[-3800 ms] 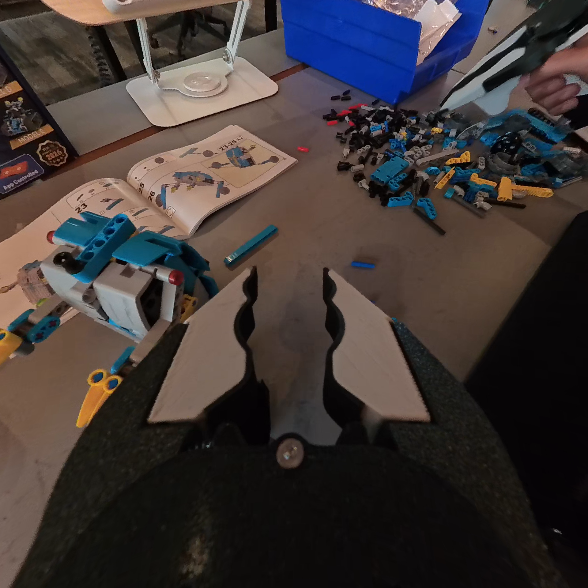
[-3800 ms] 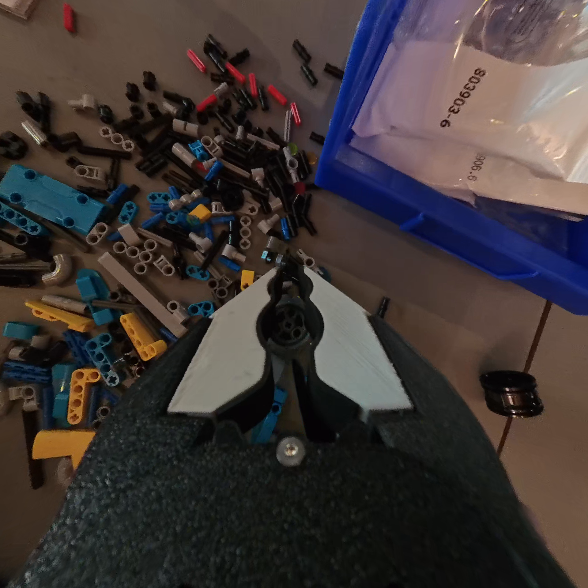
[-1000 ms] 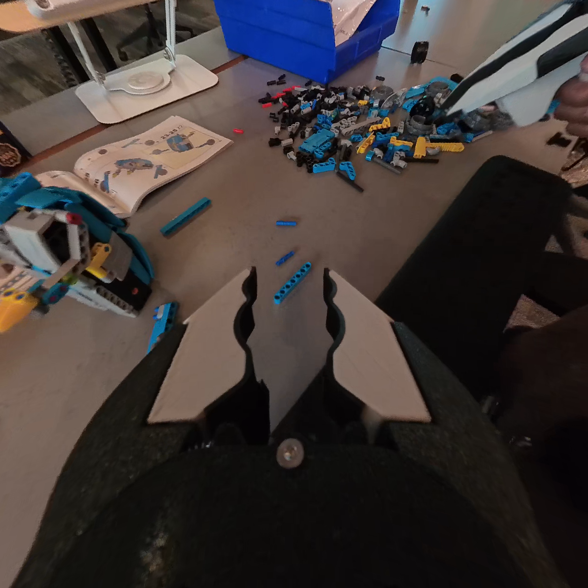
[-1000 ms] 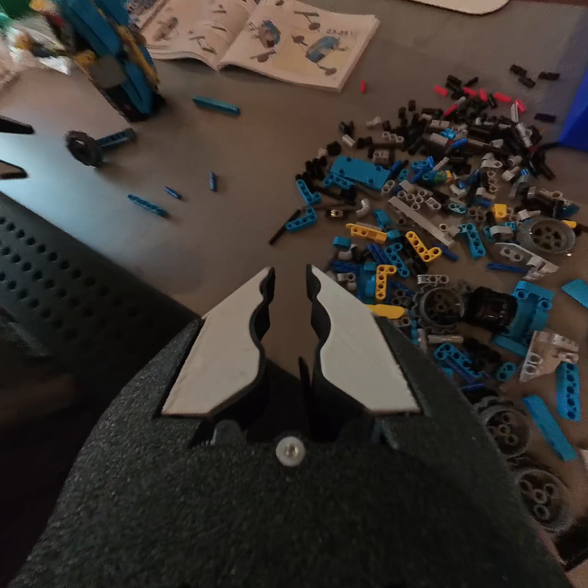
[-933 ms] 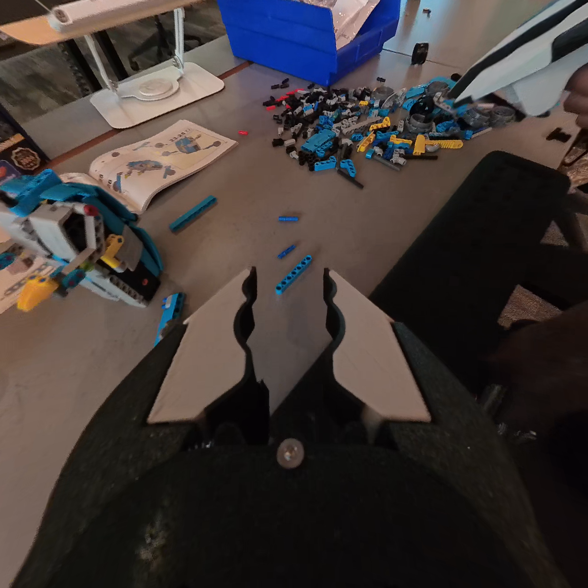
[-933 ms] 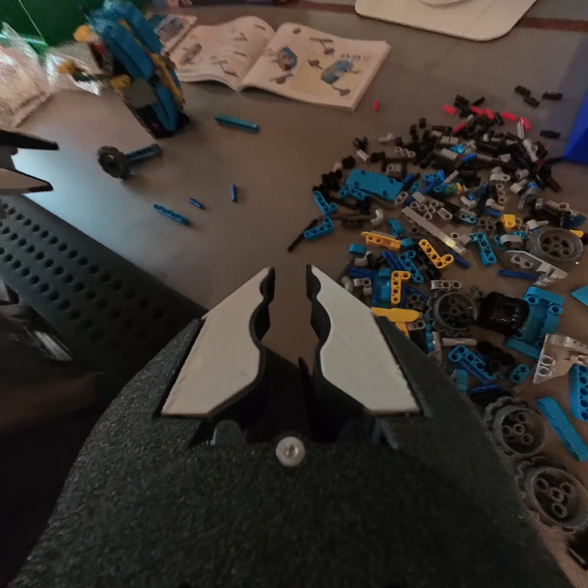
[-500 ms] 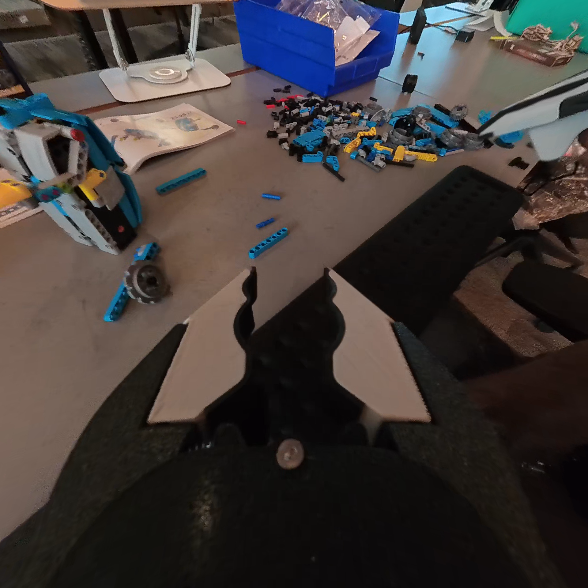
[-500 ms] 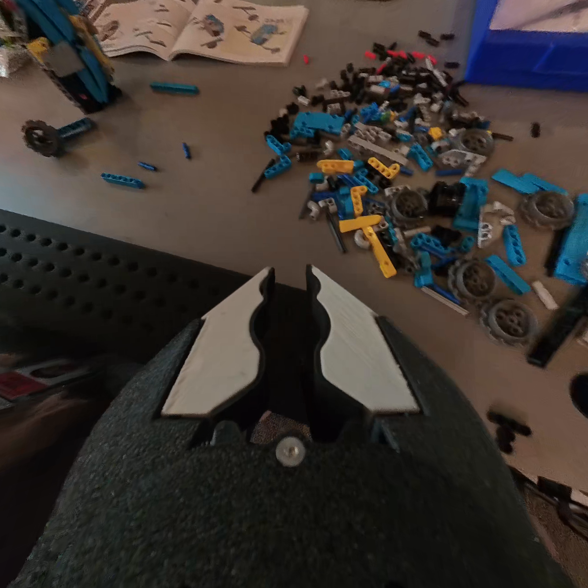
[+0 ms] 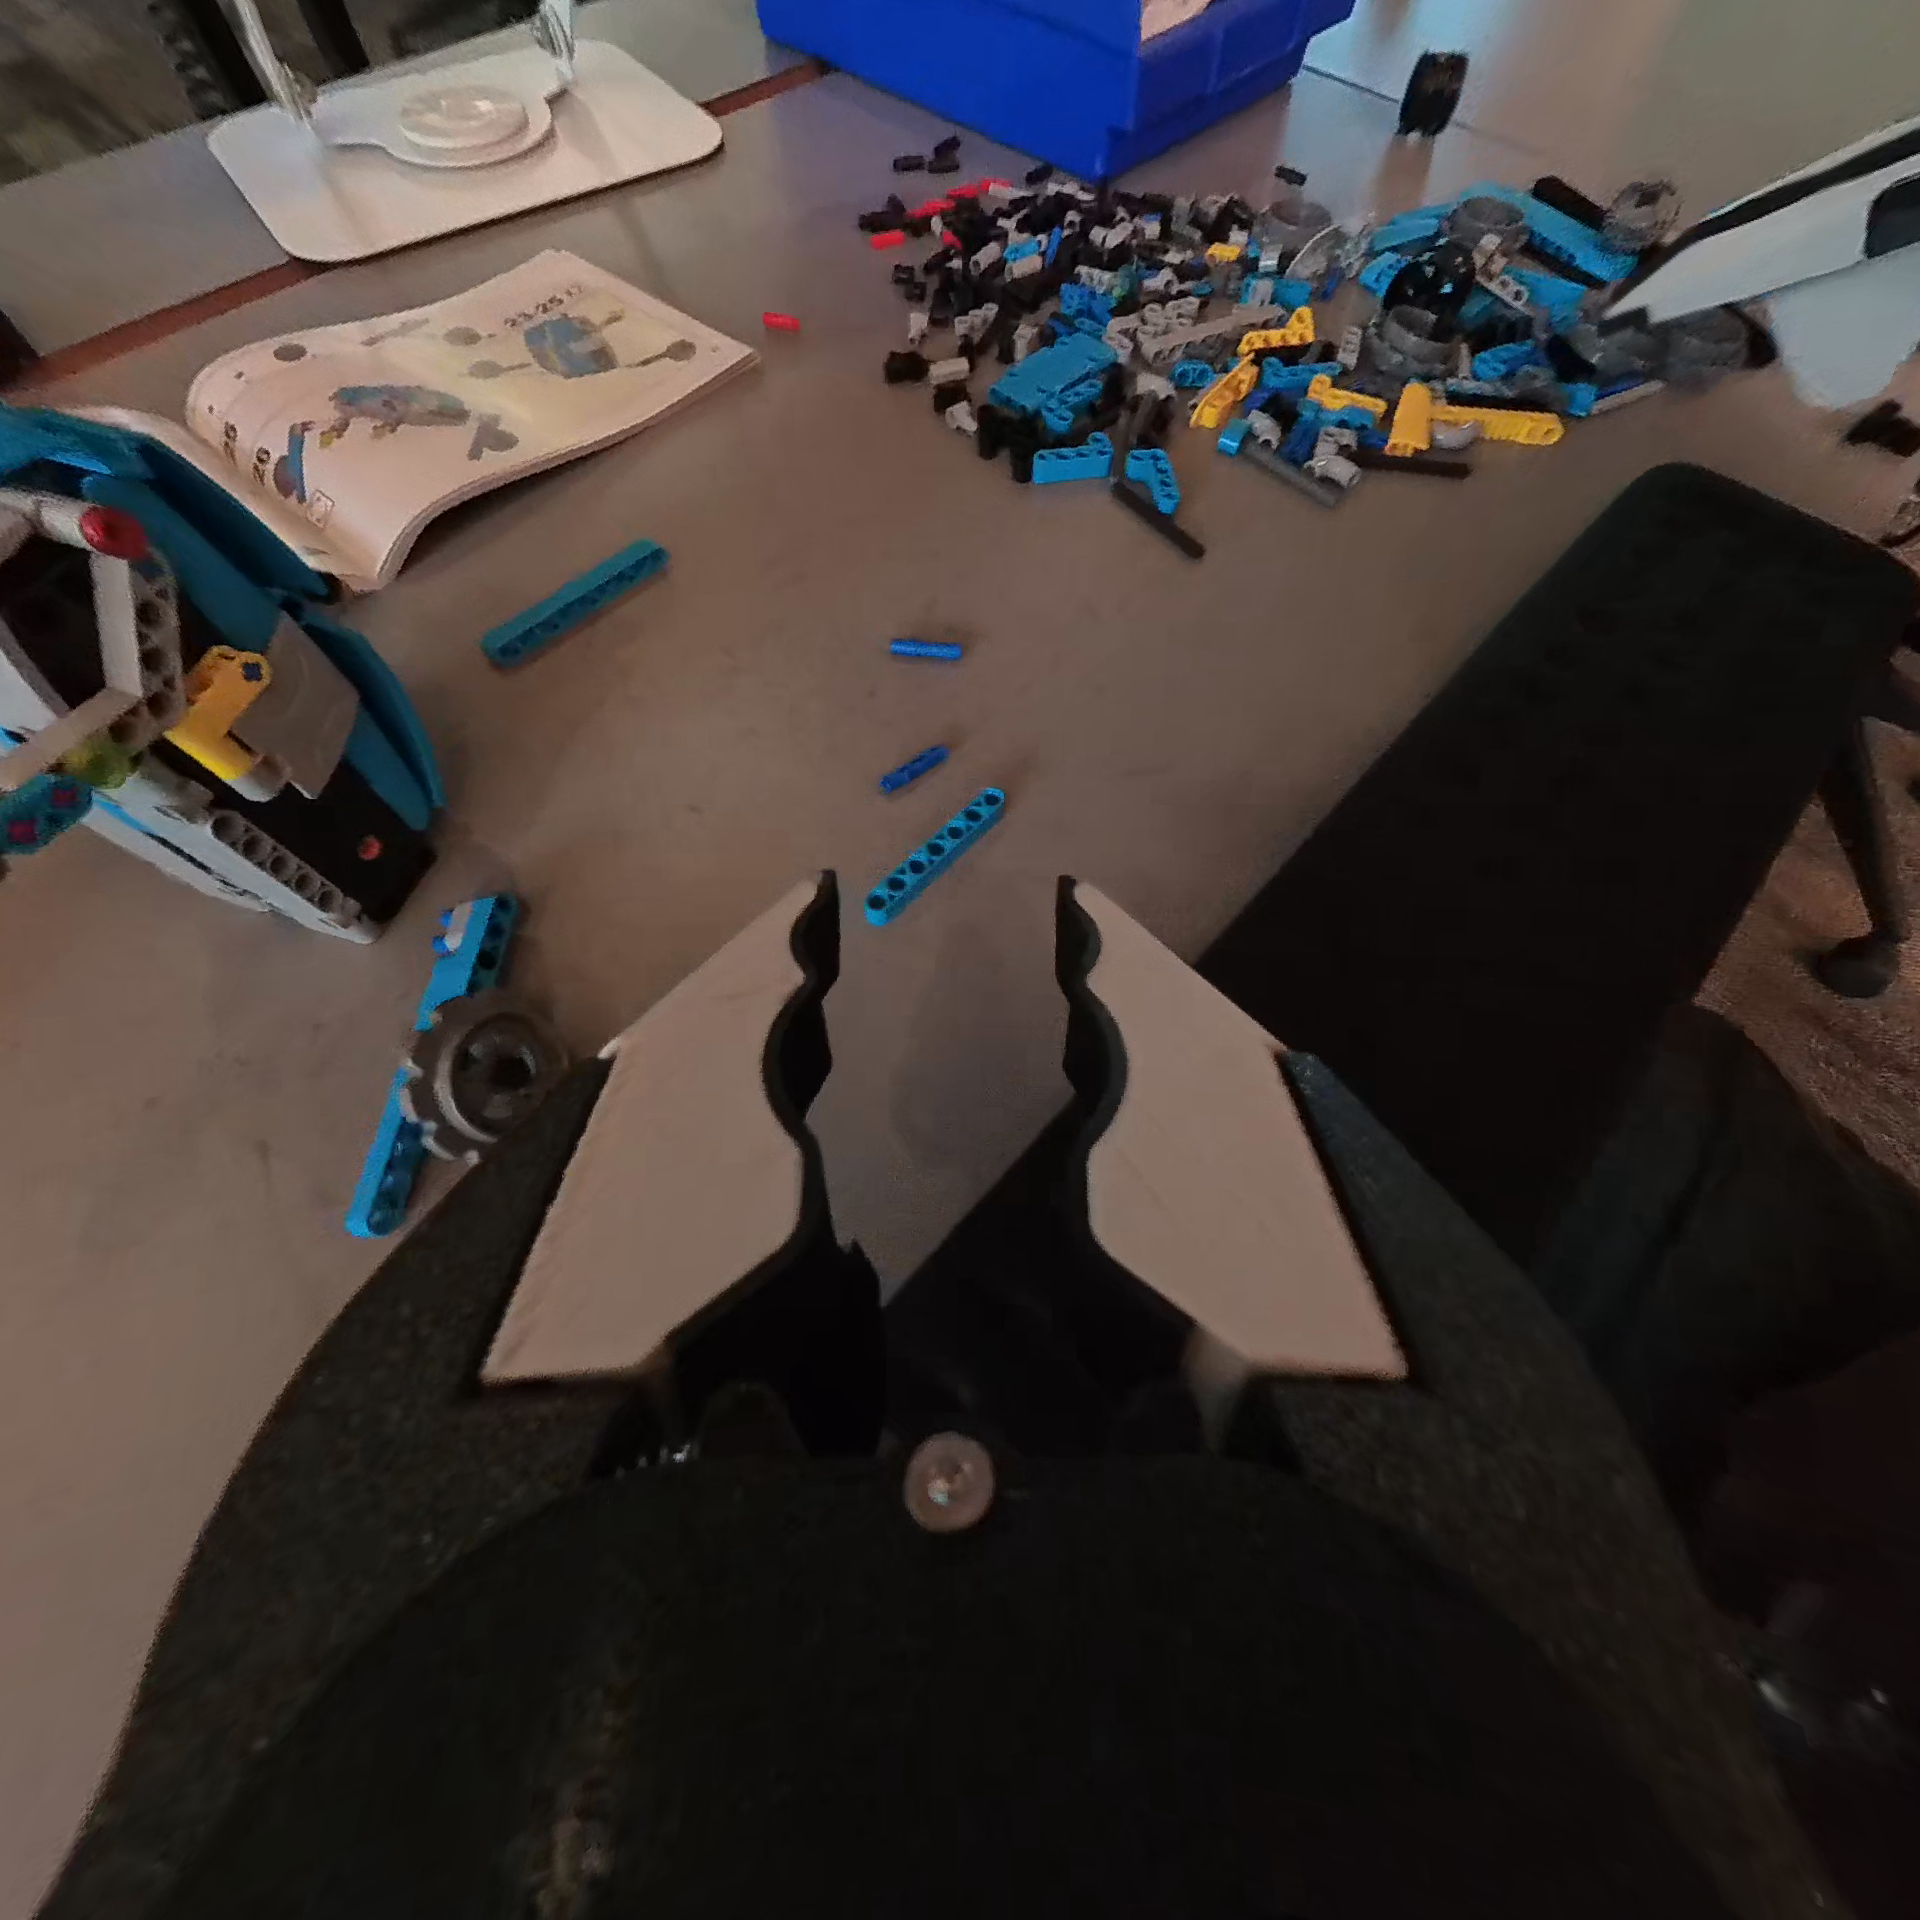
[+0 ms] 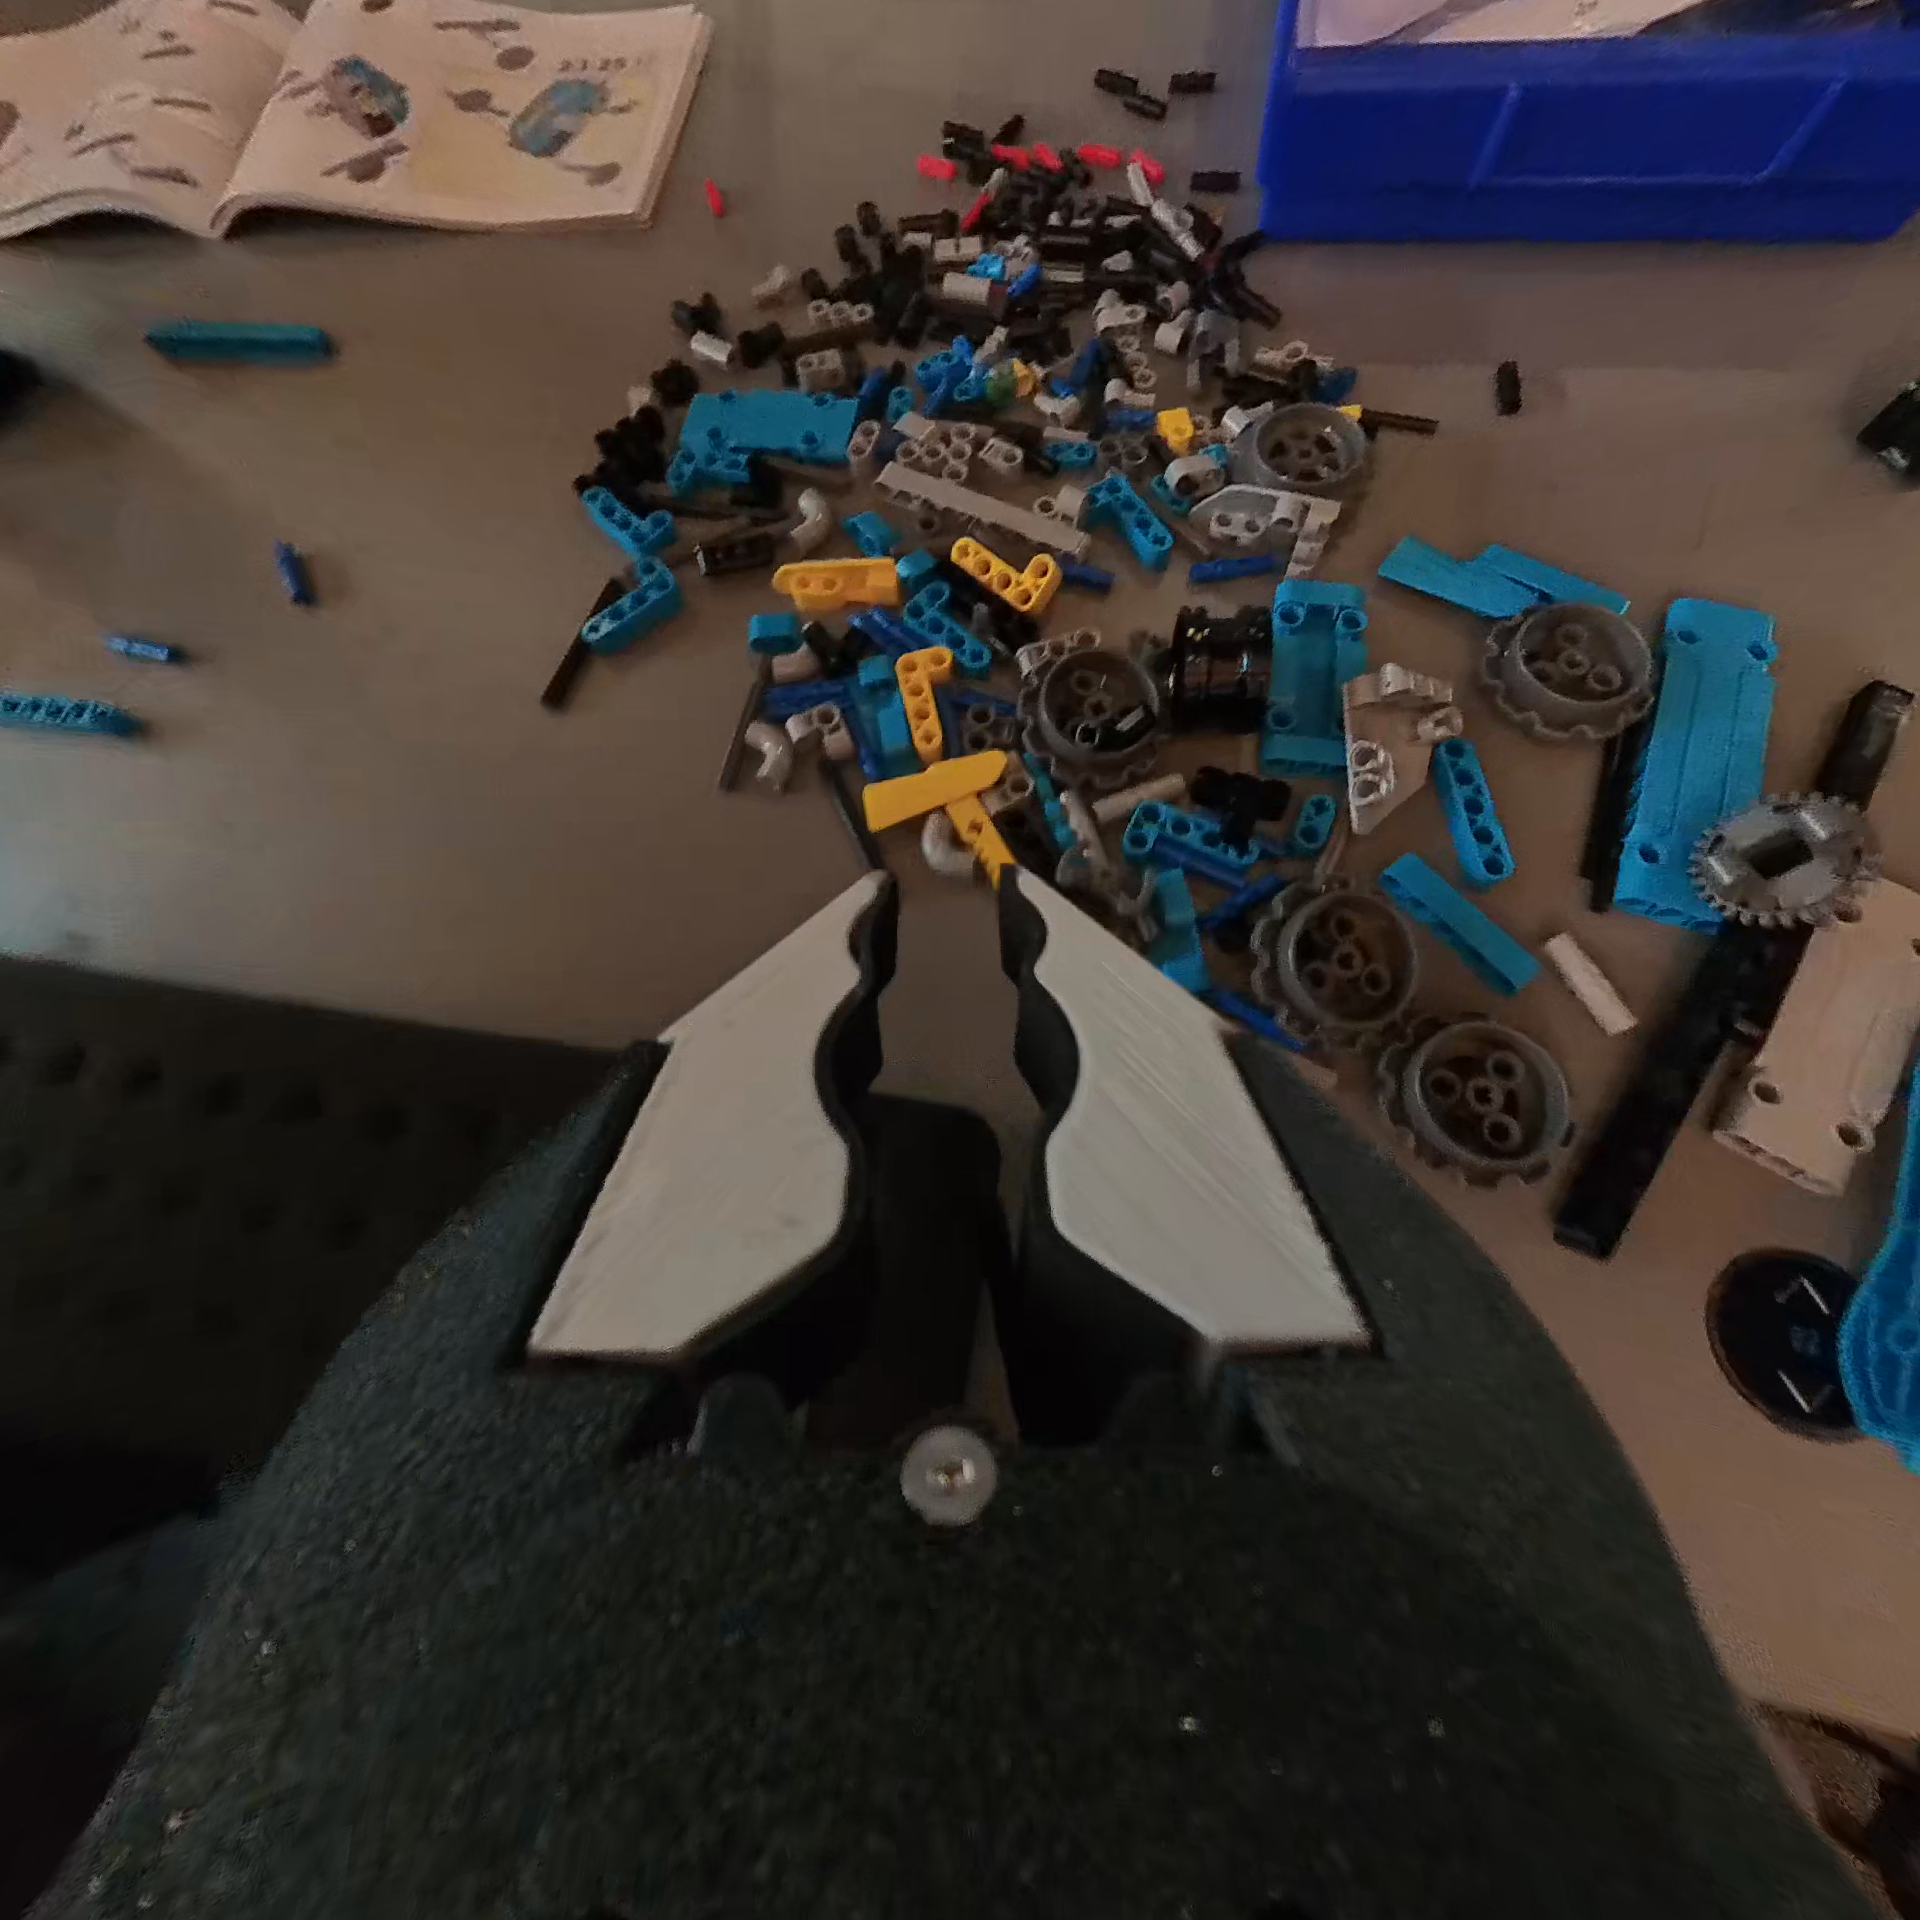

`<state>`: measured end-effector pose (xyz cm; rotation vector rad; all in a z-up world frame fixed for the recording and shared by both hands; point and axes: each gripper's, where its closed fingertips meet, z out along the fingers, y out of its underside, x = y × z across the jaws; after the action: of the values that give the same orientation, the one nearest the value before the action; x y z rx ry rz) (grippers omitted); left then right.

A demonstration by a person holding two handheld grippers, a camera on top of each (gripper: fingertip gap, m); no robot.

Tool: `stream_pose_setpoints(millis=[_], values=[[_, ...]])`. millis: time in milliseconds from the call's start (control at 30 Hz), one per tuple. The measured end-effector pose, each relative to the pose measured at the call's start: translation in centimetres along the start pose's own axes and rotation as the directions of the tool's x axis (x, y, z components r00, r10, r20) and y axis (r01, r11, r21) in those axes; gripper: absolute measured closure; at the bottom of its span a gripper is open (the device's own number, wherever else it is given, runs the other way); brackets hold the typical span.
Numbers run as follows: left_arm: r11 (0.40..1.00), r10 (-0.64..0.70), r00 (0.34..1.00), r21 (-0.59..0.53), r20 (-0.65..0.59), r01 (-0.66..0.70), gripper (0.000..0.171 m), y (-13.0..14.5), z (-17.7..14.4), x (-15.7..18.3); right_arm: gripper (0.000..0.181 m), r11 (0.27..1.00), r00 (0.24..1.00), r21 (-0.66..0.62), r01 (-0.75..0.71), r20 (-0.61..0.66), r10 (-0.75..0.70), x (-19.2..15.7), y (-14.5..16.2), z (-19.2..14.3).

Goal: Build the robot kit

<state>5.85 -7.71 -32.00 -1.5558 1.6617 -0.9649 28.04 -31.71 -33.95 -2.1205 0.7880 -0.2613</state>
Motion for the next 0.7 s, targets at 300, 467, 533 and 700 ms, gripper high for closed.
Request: stream_pose_setpoints(millis=[300, 467, 533, 700], values=[[0.995, -0.026, 0.995, -0.095, -0.101, 0.017, 0.13, -1.4, 3.3, -1.2, 0.163, 0.999, 0.997, -0.043, 0.019, -0.074, -0.022, 3.8, -1.4, 3.2], [0.997, -0.026, 0.991, -0.071, -0.133, 0.016, 0.13, -2.9, 3.1, -0.3, 0.165, 1.0, 1.0, 0.017, 0.0, -0.027, 0.001, 4.1, -4.1, 3.8], [0.997, -0.033, 0.987, -0.079, -0.155, 0.021, 0.13, -2.9, 3.4, 0.1, 0.165, 0.999, 1.0, 0.026, -0.024, -0.002, 0.024, 4.3, -4.5, 4.3], [0.995, -0.06, 0.98, -0.093, -0.189, 0.043, 0.13, -3.8, 4.1, -0.3, 0.165, 0.995, 0.993, 0.059, -0.078, 0.096, 0.072, 3.9, -5.3, 5.1]])
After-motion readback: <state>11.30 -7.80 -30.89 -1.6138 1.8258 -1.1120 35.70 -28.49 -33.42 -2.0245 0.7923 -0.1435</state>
